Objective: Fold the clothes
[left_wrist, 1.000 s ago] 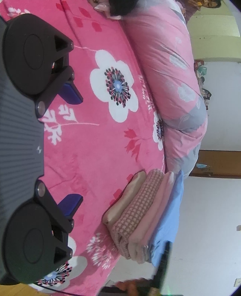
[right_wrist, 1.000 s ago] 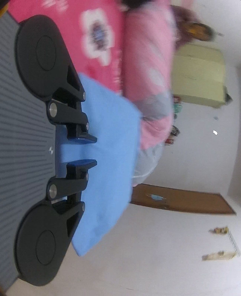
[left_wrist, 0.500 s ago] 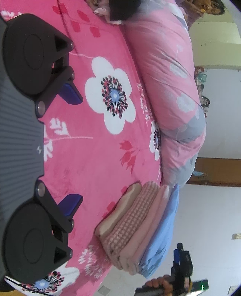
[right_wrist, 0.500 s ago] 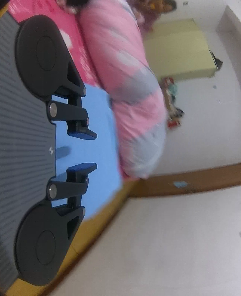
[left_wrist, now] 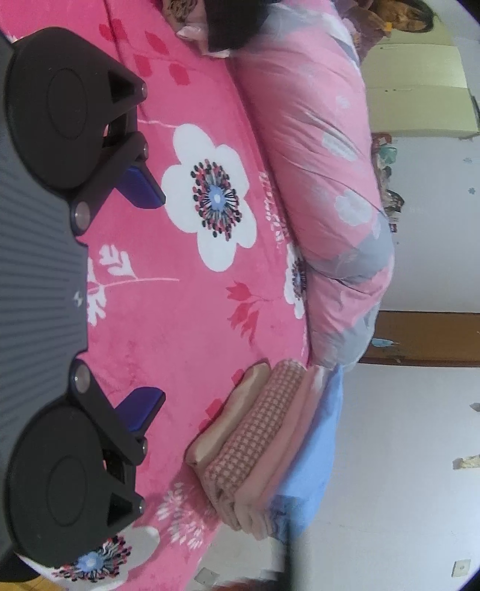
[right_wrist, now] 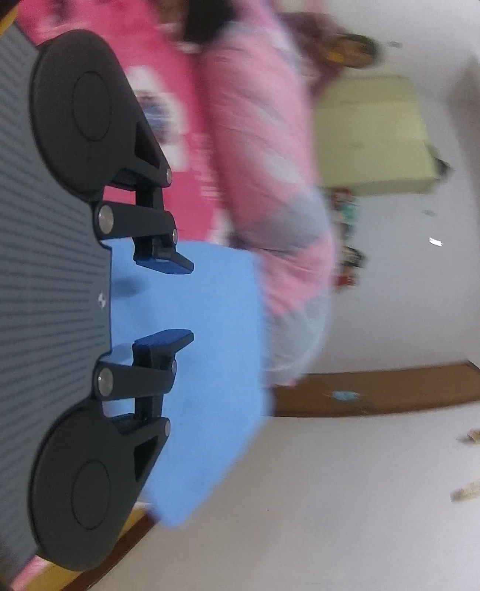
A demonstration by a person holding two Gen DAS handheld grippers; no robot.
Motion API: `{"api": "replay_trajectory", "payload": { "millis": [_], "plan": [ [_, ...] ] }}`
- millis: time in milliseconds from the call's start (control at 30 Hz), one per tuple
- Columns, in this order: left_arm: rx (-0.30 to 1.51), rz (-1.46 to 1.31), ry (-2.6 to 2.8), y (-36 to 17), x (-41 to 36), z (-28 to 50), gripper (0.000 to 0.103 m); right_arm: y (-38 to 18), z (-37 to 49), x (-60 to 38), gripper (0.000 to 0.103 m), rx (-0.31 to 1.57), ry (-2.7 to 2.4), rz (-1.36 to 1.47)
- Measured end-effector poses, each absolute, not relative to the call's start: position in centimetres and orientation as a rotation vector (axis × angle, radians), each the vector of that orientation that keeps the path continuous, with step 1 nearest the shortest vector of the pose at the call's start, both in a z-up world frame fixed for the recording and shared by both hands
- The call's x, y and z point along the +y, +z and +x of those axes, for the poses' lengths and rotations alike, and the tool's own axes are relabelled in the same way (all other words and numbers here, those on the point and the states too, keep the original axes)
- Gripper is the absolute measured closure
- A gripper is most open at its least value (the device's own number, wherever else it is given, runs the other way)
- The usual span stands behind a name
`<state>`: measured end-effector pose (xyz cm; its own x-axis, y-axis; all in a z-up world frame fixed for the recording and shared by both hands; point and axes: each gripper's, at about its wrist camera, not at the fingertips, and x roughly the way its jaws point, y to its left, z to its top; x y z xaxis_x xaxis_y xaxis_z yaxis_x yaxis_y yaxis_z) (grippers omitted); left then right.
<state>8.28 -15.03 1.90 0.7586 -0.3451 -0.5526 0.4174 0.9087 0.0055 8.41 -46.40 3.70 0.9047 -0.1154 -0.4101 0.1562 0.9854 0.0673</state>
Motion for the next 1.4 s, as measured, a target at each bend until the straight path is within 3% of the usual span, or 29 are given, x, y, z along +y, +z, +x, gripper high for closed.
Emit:
{"api": "replay_trajectory", "payload": {
  "millis": [67,333,500,767,833,1400],
  "plan": [
    [0.561,0.133,-0.423,2.6,-14.9,7.3,0.0,1.6,7.3,-46.3,0.071,0.492,-0.198,0.142],
    [0.505,0.145,-0.453,4.5,-14.9,3.8,0.0,0.3,-4.8,-41.9,0.068,0.428,-0.239,0.346],
    [0.497,0.156,-0.511,5.3,-16.1,0.9,0.0,0.3,-9.4,-37.8,0.045,0.461,-0.234,0.346],
    [0.505,0.124,-0.578,6.0,-17.6,-3.2,0.0,4.1,-14.5,-33.6,0.005,0.361,-0.268,0.247],
    [0.502,0.119,-0.588,6.0,-18.0,-4.2,0.0,4.5,-15.2,-33.0,0.002,0.367,-0.289,0.222],
    [0.493,0.095,-0.59,6.3,-17.3,-6.5,0.0,4.4,-17.9,-31.3,0.001,0.409,-0.436,0.214]
  ]
}}
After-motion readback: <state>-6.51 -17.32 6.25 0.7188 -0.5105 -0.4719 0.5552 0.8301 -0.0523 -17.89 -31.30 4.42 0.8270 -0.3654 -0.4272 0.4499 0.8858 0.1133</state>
